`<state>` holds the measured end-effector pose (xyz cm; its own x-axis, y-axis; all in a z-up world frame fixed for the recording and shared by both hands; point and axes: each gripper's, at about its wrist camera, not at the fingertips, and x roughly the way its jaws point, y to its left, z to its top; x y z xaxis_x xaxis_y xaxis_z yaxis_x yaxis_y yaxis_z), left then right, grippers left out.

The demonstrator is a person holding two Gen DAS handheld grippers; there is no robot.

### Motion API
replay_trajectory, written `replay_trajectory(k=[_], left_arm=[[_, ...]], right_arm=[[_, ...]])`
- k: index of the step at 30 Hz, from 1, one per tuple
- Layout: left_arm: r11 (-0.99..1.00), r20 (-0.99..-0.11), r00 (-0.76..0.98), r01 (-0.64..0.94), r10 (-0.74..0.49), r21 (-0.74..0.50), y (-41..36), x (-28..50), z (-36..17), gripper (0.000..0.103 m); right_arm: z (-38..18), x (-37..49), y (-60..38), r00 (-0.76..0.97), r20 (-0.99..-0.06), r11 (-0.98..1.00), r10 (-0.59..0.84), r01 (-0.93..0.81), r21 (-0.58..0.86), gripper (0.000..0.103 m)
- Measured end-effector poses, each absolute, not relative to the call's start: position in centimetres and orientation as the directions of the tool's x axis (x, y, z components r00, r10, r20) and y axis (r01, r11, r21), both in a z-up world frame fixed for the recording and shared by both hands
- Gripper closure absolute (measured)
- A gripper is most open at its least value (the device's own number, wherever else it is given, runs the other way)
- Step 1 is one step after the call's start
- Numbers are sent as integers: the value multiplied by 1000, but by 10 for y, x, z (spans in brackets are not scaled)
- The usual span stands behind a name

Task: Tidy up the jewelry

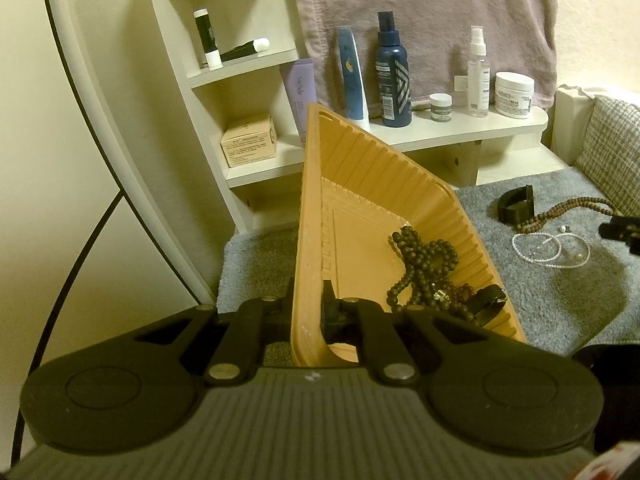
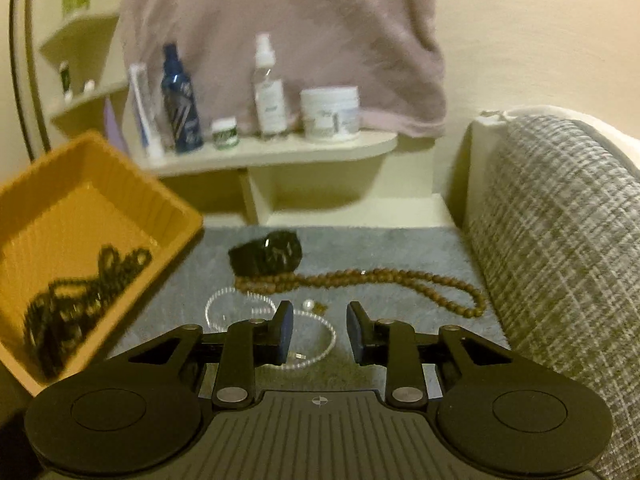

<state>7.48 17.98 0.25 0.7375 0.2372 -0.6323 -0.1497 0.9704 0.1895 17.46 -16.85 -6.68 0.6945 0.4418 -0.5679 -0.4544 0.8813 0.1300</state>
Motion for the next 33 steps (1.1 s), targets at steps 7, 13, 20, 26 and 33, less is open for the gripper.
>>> replay_trajectory(k=[7,13,20,26,33], left_arm=[[970,-632,738,-150,237,189,180,75,3,96],[970,-632,737,-150,238,190,179,75,3,96],[970,-632,737,-151,238,190,179,75,3,96],[970,-632,737,-151,238,190,179,74,2,96],[970,-632,737,-151,238,190,178,74,2,96]], right_arm=[[-82,173,-147,651,-610,834,452,-550,32,73],[-93,180,-132,631,-642,825,435,-565,4,76],[-98,185,-124,635,-655,832,410,-555,-17,88],[-96,180,-122,657,-641,829,397,-556,-57,94],[-69,169,-110,683,-574,800,452,-595,-79,94]])
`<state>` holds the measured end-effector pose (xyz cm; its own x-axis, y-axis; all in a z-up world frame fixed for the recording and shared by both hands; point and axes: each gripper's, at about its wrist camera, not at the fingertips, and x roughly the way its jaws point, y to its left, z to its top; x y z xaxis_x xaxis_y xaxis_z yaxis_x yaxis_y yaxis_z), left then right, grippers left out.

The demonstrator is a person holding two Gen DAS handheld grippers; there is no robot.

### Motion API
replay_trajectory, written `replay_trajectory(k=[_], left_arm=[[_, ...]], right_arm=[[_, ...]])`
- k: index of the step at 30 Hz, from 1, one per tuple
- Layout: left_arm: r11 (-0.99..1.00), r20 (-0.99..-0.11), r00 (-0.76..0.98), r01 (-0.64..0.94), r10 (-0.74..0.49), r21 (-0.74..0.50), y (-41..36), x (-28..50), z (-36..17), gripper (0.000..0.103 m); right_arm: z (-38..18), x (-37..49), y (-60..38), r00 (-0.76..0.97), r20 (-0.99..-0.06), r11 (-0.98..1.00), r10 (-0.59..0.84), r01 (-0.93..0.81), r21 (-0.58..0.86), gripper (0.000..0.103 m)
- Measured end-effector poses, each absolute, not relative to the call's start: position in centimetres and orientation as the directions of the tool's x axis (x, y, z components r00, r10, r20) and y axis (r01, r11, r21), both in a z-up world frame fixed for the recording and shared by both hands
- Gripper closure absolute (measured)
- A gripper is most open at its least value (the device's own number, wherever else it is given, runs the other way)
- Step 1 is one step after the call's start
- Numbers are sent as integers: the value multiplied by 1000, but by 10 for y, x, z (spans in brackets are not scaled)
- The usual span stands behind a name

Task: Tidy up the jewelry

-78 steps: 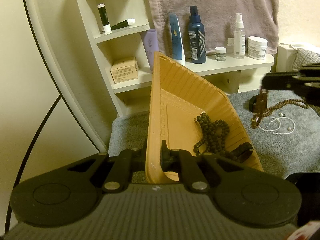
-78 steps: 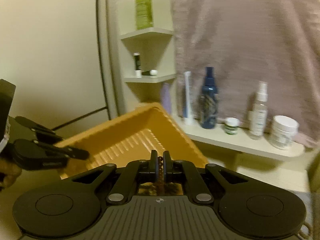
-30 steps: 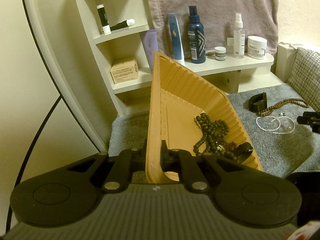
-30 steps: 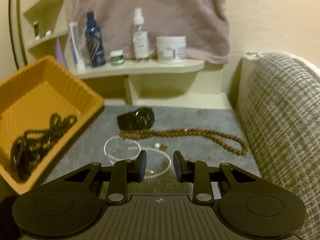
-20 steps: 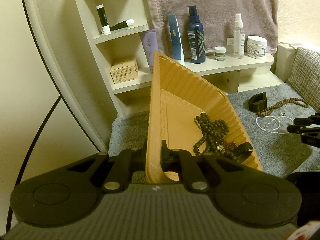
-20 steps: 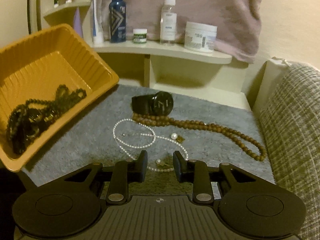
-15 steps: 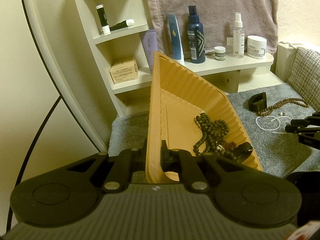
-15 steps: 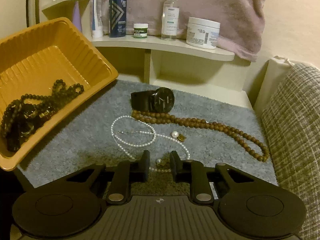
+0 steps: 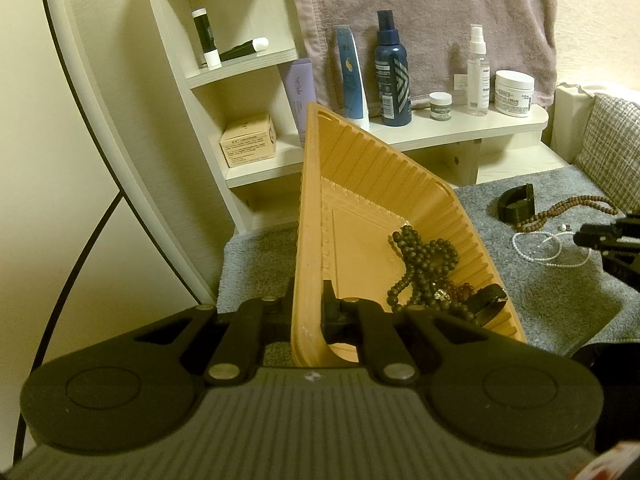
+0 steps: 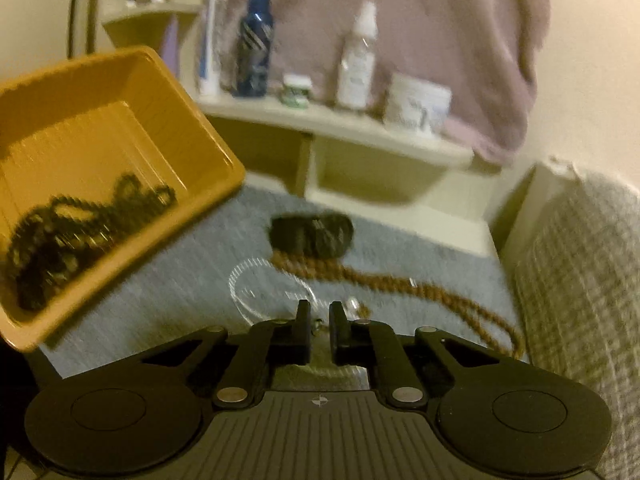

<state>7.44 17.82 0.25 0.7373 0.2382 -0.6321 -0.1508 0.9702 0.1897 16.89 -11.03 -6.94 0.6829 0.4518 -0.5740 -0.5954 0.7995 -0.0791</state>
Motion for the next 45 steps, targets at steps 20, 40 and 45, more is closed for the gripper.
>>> replay_trajectory(k=[20,40,45], left_arm=[[971,-632,739,-151,234,183,181,73,2,96],[971,-632,739,-151,234,184,181,73,2,96],[971,-632,739,-151,234,184,181,72,2,96]], right_arm=[[-21,115,-17,374,-466,470,802,-876,106,94],[-23,134,-47,368,-393,489,843,-829,272,54],[-33,148,-87,509,-422,638,750,-724,260,54]])
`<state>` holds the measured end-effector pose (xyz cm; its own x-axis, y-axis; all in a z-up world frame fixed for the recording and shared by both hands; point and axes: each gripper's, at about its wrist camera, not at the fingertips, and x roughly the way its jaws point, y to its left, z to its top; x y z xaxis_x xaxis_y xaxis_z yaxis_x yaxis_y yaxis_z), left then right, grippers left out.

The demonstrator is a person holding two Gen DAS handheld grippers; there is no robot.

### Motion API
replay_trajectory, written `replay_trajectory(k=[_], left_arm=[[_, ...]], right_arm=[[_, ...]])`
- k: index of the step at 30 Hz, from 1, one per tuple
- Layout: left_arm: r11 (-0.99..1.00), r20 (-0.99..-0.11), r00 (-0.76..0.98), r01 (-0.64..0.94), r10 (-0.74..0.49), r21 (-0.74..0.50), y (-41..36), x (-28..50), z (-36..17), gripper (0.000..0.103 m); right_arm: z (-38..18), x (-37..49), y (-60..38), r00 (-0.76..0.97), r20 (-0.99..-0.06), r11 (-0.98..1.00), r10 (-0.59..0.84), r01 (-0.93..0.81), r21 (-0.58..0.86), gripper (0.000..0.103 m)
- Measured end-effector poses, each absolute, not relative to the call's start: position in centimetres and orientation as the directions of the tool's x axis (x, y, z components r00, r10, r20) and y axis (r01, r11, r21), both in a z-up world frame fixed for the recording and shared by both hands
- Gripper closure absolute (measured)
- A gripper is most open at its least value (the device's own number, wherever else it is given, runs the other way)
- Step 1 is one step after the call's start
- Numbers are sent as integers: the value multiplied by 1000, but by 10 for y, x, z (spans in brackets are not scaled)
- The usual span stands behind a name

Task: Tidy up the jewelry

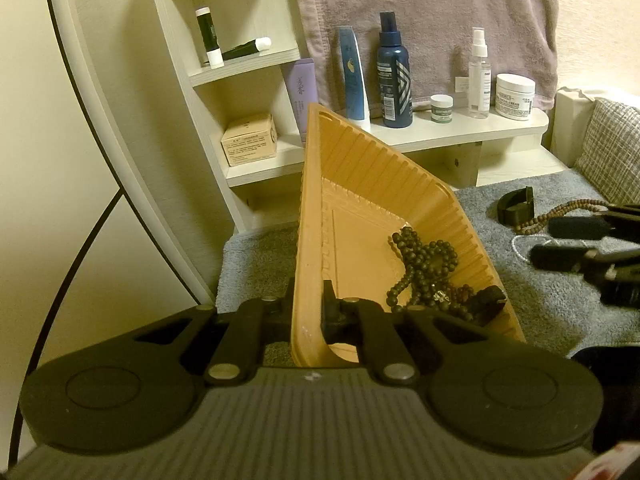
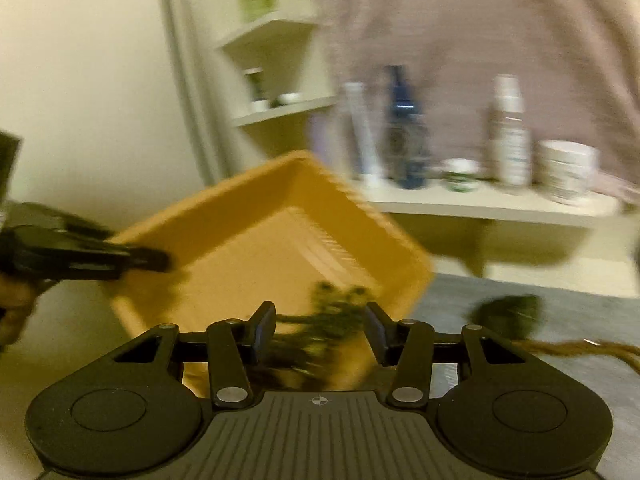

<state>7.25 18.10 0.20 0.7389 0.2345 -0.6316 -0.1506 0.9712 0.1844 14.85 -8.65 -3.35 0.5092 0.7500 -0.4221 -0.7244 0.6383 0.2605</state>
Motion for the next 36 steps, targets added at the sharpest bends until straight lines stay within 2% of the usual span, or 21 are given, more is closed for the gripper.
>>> replay_trajectory(k=[7,12,16,26,36], left_arm=[[971,-632,738,-150,235,186,181,73,2,96],[970,-633,737,-149,237,190,181,73,4,96],[970,-633,737,-149,237,191,180,74,4,96],[970,-633,736,-149,238,191,180,74,4,96],[970,-634,736,-150,238,190,180,74,4,96]], right_arm=[[-57,175,-132,643,-502,803,578,-559,209,54],[-71,195,-146,705,-543,872,456,-475,117,55],[-87,208,-144,697,-582,881,419,-466,75,70],[-102,223,-126,686,-616,897,387,-434,80,74],[-106,231,-124,697,-627,920,347,-382,85,83]])
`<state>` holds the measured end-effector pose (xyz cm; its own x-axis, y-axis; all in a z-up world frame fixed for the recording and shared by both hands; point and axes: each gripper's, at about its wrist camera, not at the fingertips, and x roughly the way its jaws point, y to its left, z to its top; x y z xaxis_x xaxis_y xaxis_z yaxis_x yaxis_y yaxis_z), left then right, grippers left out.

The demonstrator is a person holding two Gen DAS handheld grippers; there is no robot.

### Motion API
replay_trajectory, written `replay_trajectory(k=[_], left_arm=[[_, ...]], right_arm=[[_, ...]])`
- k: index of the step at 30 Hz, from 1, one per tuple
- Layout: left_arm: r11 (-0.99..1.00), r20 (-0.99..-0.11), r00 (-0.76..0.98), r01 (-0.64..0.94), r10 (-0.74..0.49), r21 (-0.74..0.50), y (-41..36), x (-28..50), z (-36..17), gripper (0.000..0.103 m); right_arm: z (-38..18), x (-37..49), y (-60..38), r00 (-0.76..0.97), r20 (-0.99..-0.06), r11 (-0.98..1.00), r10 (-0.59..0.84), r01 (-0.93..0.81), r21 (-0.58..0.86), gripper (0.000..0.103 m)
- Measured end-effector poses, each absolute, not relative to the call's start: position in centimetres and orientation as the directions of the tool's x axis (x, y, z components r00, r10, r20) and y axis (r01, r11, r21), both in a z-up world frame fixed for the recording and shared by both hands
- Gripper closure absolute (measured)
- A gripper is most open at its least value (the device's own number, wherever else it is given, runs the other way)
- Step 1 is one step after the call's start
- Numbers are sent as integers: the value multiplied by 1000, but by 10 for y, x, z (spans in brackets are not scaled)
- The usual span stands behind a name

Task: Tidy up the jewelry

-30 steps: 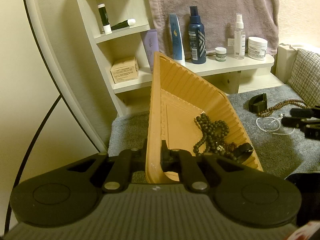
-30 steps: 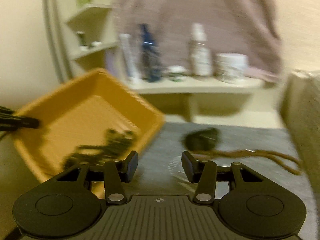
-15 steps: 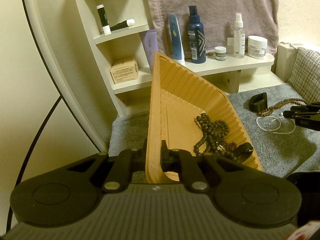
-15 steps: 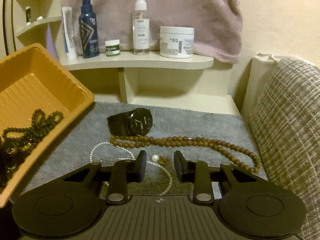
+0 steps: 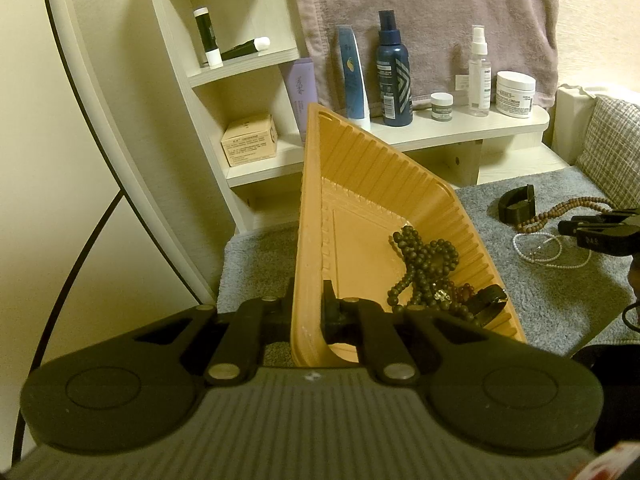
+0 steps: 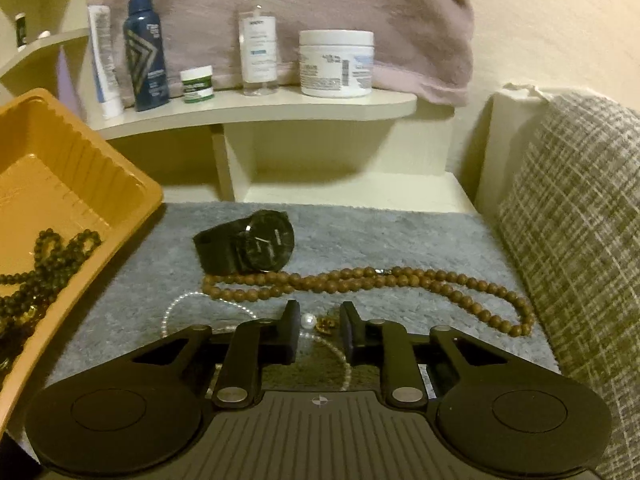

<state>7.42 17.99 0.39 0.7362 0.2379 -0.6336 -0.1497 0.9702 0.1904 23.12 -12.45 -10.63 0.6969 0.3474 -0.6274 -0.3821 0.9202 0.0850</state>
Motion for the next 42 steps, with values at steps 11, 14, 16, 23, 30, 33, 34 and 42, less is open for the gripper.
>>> replay_trajectory(k=[11,14,16,23,30,33,34,42], left_arm=[[970,-633,736,-149,237,191,180,74,4,96],[970,-633,737,-149,238,191,180,74,3,96],[970,-633,737,-149,238,192,180,74,3,96],[970,-633,737,-149,237,190,180,74,2,96],[970,-633,737,-149,237,190,179,74,3,96],[970,-633,737,-148,237,190,179,74,3,95],[971,-633,737,-148,236,190,179,74,3,95],[971,-632,738,-148,236,189,178,74,3,95]], right_arm=[[-88,211,-116,730,-567,897,382,-440,38,87],[-73,201,-107,719,-536,870,442,-490,60,87],[-61,194,-97,694,-511,835,507,-543,92,87],[-35,169,-51,573,-465,693,675,-709,132,87],[-40,160,-19,498,-489,624,716,-770,130,87],[-42,160,-15,486,-495,615,720,-777,132,87],[-42,160,-15,484,-496,614,721,-778,133,87],[-42,161,-11,457,-496,596,738,-786,163,87]])
